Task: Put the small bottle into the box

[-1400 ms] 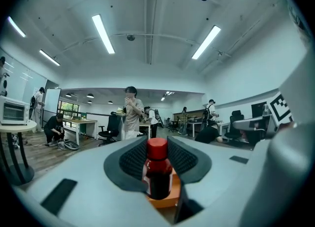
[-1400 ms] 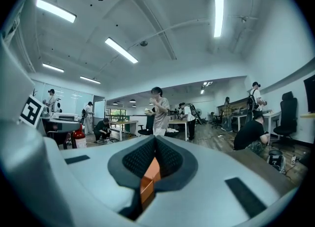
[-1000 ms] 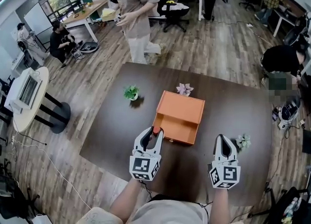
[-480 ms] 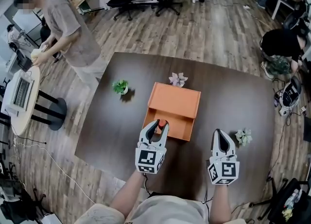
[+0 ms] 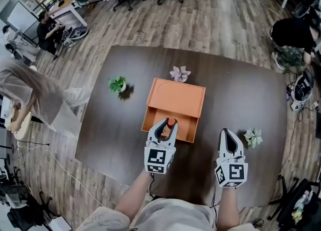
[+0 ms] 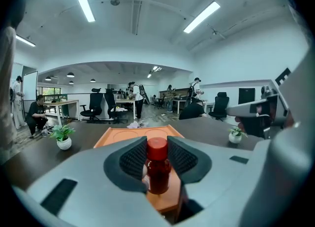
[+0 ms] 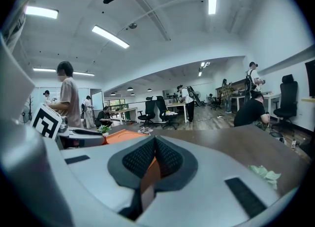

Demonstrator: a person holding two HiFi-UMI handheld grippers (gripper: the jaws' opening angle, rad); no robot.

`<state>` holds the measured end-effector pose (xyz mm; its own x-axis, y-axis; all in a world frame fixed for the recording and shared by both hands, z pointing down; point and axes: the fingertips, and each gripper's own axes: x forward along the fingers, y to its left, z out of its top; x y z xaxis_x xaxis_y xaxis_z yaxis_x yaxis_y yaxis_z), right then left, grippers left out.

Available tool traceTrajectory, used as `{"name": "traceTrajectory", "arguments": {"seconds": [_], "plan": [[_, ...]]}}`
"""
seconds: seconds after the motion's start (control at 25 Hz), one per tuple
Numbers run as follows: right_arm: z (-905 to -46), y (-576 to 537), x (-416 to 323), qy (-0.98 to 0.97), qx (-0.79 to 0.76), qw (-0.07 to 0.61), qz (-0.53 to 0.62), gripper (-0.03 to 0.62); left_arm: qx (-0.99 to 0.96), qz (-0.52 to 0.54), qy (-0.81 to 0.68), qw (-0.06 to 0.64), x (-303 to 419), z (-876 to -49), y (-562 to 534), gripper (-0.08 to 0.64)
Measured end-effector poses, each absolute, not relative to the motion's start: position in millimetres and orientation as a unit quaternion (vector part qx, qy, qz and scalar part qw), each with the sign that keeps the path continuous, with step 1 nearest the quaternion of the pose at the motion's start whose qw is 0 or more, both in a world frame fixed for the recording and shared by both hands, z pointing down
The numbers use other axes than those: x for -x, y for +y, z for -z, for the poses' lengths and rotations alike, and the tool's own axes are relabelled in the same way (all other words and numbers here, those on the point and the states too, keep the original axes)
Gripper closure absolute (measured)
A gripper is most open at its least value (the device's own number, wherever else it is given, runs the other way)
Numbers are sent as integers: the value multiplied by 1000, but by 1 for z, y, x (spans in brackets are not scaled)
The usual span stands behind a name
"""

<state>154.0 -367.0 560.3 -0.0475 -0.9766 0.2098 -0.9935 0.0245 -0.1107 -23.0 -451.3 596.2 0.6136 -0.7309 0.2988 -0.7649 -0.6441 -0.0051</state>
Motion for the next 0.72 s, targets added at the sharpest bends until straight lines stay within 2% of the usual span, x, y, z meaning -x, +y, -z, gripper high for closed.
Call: {"name": "traceTrajectory", "arguments": {"seconds": [0.72], "plan": [[-572,-374,-153,-713,-689,43,-123,591,-896,-165,-406,72,25,-625,-436,431]]}}
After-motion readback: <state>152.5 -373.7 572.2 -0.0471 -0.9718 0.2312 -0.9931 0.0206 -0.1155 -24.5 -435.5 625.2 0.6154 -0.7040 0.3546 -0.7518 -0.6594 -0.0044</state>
